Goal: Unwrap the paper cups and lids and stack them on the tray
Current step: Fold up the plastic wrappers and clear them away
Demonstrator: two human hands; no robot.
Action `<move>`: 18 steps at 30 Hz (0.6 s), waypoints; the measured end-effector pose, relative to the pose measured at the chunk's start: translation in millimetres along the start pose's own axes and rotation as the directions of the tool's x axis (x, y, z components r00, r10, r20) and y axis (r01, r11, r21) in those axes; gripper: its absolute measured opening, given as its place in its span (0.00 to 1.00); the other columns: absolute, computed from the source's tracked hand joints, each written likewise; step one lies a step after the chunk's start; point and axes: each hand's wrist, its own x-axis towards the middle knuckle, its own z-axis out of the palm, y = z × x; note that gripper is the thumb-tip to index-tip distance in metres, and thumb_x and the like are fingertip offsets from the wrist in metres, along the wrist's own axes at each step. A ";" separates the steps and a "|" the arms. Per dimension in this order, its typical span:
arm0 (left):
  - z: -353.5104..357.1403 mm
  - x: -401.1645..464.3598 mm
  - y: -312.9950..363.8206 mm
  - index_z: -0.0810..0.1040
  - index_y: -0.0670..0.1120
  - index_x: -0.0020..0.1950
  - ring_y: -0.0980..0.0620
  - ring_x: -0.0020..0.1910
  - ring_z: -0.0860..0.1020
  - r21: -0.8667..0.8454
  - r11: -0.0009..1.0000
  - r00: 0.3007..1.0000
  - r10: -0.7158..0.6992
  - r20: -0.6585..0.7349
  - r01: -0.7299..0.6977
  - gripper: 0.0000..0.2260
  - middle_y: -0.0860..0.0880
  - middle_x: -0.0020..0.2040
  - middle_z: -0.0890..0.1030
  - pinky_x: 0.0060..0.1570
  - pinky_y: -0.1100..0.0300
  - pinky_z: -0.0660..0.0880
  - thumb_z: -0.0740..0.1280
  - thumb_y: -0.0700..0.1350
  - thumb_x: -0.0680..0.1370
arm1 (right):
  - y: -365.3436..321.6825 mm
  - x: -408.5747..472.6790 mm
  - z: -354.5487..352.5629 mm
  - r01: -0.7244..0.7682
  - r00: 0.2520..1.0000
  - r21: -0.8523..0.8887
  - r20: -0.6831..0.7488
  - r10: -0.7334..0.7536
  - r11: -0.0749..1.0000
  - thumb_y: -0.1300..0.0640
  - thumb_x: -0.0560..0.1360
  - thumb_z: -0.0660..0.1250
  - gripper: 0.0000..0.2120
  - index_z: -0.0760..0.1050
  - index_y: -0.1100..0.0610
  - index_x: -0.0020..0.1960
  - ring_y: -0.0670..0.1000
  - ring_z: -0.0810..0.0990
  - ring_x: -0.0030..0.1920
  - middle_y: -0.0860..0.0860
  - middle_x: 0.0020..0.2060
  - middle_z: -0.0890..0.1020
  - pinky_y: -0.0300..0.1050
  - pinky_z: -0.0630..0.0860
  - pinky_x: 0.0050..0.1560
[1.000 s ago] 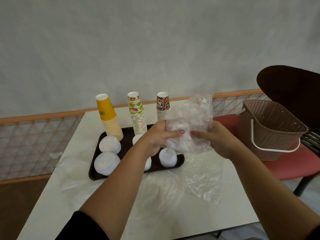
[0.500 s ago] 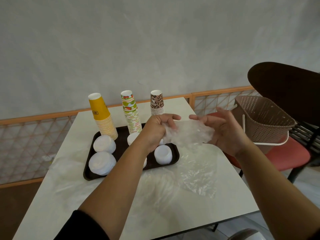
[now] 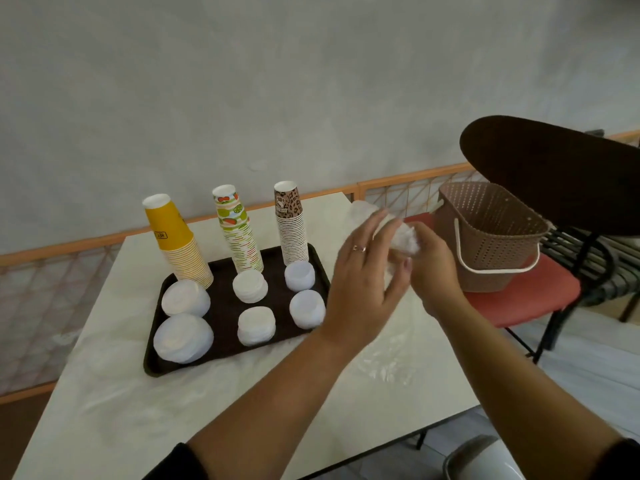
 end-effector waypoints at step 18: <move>16.1 15.4 -23.7 0.80 0.47 0.51 0.41 0.50 0.80 -0.387 0.658 0.750 -0.456 0.478 0.647 0.07 0.41 0.49 0.82 0.53 0.45 0.77 0.71 0.44 0.74 | 12.8 -13.5 -34.8 -0.043 0.989 0.354 0.148 -0.011 0.934 0.62 0.73 0.68 0.11 0.78 0.56 0.55 0.55 0.79 0.49 0.56 0.47 0.82 0.49 0.78 0.50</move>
